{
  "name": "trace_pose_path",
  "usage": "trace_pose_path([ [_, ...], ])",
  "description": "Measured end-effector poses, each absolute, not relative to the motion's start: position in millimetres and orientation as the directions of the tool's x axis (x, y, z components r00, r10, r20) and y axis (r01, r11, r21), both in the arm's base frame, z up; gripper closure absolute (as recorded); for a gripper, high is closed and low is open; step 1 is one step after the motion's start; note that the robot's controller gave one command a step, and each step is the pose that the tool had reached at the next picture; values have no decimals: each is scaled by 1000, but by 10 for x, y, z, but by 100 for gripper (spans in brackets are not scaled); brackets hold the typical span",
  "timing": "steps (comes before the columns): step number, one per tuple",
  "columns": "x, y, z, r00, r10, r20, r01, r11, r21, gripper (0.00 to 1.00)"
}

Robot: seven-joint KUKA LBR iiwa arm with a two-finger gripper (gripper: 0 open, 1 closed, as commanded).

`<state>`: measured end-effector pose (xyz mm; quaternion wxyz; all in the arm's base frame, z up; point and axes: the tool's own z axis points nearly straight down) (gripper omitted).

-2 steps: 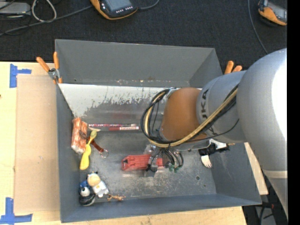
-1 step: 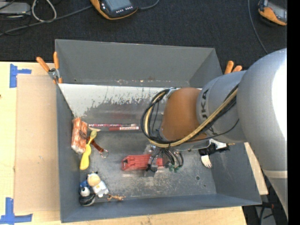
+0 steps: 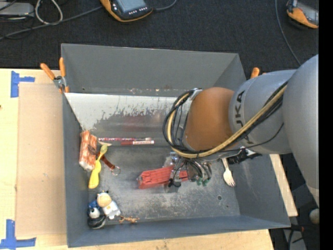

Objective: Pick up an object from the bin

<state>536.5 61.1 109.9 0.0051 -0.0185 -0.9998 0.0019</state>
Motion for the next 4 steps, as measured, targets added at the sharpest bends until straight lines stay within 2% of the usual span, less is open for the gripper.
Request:
trace_pose_path([
  [1, 5585, 381, 1085, -967, -254, 2, -254, 967, -2, 100],
  [2, 5642, -99, 813, -919, -394, 7, -394, 919, 2, 100],
  [3, 5657, 11, 1304, -938, -346, 14, -346, 938, 4, 100],
  [4, 5716, -56, 1986, -938, -347, 14, -347, 938, 4, 100],
])
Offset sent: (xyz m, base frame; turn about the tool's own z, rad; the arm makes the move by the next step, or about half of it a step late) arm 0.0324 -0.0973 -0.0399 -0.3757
